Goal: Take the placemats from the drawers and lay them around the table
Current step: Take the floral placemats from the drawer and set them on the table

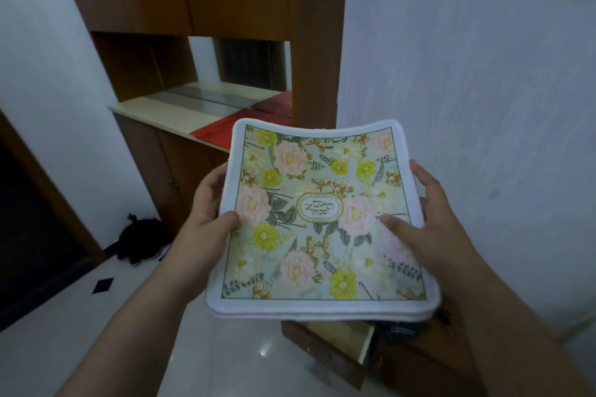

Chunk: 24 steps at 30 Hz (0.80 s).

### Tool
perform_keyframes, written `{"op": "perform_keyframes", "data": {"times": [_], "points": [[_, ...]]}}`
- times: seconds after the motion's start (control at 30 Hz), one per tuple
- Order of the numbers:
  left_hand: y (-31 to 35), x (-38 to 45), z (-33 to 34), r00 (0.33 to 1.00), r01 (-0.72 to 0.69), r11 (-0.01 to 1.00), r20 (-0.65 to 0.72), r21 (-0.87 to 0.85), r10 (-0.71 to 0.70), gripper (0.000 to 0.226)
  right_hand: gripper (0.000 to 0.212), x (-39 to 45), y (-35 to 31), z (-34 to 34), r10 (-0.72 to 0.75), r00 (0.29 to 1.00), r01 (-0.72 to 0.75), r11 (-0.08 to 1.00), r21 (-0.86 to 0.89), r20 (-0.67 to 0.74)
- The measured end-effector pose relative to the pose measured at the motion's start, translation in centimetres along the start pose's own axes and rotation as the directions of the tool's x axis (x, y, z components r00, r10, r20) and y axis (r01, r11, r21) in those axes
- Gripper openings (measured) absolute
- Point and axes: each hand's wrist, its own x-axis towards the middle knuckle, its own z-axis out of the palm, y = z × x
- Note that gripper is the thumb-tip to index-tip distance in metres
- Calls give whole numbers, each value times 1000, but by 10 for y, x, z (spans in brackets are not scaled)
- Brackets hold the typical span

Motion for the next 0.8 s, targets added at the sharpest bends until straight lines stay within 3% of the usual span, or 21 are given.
{"op": "perform_keyframes", "data": {"times": [0.13,0.27,0.37,0.53,0.8], "points": [[5,-13,-18,996,33,998,-79,52,-28,67,75,7,-5,20,-30,994,24,998,54,103],[-2,-31,-43,992,43,989,-125,143,-25,83,77,14,-4,56,-48,975,43,999,28,218],[-4,-46,-69,976,80,971,-214,225,-30,53,86,14,-13,92,-89,942,121,990,-78,322],[-8,-81,-132,919,130,918,-393,376,31,44,61,10,-40,170,-133,874,273,930,-246,468],[-6,-180,-250,775,248,883,-628,398,65,49,56,-35,-89,318,-217,700,426,892,-153,680]]}}
